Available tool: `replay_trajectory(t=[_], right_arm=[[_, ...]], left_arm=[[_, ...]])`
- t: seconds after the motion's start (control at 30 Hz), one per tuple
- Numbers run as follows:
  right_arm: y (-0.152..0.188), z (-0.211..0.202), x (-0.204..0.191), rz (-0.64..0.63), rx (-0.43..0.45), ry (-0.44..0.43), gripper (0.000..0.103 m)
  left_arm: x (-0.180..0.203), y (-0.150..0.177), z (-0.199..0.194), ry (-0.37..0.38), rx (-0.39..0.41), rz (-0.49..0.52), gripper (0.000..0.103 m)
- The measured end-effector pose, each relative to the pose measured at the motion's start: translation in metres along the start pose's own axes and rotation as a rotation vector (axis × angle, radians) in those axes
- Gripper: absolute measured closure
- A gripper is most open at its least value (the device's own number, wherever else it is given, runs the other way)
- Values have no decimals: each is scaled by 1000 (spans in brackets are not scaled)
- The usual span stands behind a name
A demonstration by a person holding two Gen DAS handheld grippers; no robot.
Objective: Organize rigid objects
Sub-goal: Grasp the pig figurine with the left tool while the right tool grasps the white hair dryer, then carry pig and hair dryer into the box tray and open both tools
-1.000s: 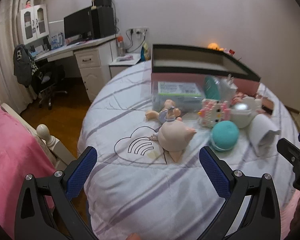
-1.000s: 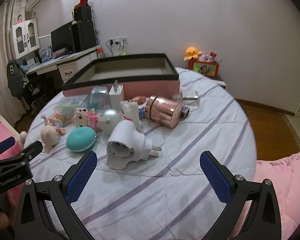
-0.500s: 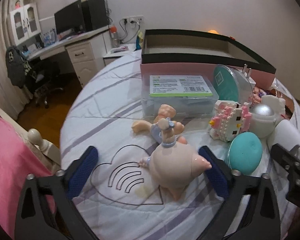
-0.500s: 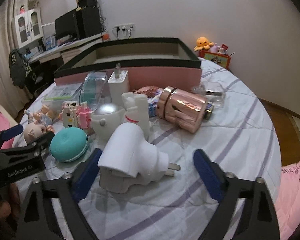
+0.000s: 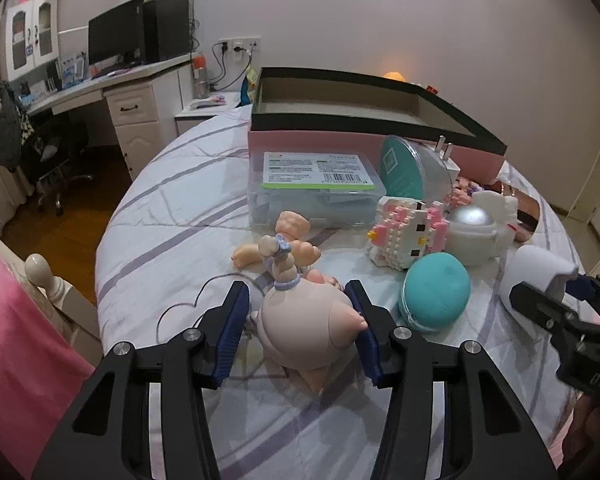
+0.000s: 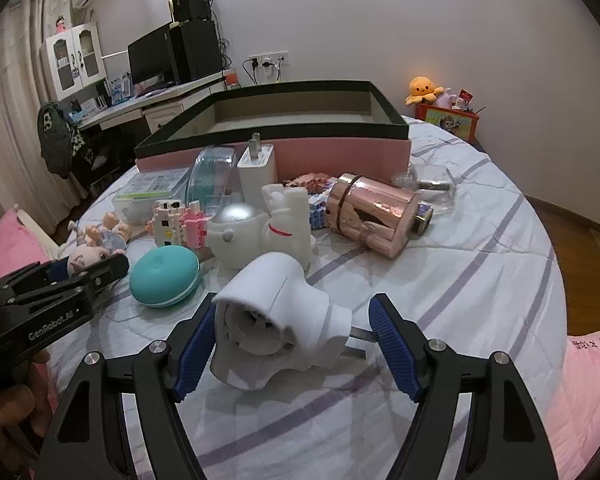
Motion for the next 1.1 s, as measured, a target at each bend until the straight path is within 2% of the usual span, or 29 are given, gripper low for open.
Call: replay_trajectory(t=[0.33, 0.83, 0.97, 1.1], right_arm=[[-4, -9, 2, 6, 12, -13, 27], [-15, -24, -3, -3, 39, -29, 27], [-30, -33, -5, -13, 73, -38, 27], [-69, -36, -4, -34, 129, -37, 27]], left_arm=[[-6, 1, -19, 8, 17, -4, 52], [-7, -13, -40, 17, 67, 3, 52], [-4, -29, -45, 22, 91, 10, 52], [1, -60, -46, 26, 142, 35, 52]])
Point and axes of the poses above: each gripper's, at about its wrist camera, not at the fingertips, and z roughly the way its jaws point, x to its right, y to its underside, the point moved 5 cm from there along z, roughly the way its jaws point, and after that the axes turned 8 degrees about x, right-handed, at the moved point
